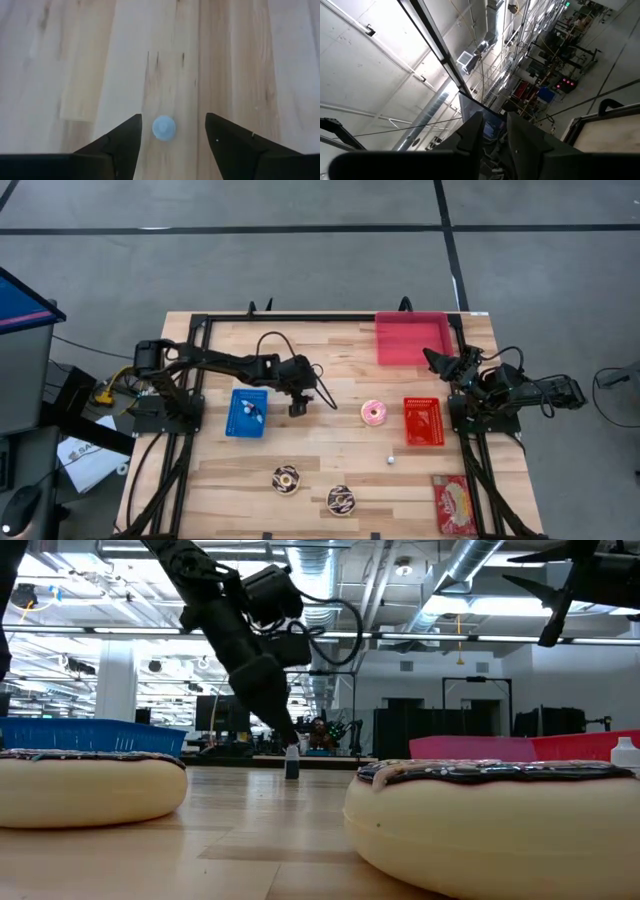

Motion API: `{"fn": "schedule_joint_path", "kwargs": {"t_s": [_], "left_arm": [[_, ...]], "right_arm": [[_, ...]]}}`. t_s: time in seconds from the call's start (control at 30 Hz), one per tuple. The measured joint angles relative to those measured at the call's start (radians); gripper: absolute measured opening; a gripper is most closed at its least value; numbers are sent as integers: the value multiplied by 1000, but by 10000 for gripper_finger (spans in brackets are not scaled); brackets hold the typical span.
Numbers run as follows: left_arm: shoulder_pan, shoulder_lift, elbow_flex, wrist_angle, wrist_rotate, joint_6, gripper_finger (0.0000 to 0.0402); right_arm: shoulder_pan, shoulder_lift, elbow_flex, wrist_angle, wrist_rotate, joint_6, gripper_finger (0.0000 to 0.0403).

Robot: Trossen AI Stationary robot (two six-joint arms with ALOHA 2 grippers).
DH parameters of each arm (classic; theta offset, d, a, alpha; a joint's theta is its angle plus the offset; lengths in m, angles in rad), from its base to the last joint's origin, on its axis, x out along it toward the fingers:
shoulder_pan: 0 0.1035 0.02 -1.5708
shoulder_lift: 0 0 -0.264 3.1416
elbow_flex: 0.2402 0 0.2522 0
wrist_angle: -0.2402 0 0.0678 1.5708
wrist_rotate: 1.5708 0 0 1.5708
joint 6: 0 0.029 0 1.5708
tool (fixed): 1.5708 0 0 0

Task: Pick & Place Food Item
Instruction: Put the black food coloring bottle into the blue bin

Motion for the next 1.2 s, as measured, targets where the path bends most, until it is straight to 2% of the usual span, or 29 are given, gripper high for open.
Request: {"fn": "schedule_joint_path", "kwargs": {"t_s": [0.23, 0.5, 0.63, 0.83, 1.03, 1.2], "left_arm": [[1, 29, 0, 18, -1, -10, 193], [4, 47, 1, 35, 0, -31, 150], [5, 57, 0, 40, 3, -58, 117], [15, 55, 0, 47, 5, -109, 41], [15, 28, -1, 48, 9, -179, 41], [14, -79, 0, 27, 9, -232, 41]], "right_arm": [[0, 0, 0, 0, -3, -2, 82], [0, 0, 0, -4, -3, -6, 82], [2, 0, 0, -4, -4, -6, 82], [2, 0, 0, -4, -4, -5, 82], [2, 0, 0, -6, -5, -5, 82], [2, 0, 0, -7, -5, -3, 82]]}}
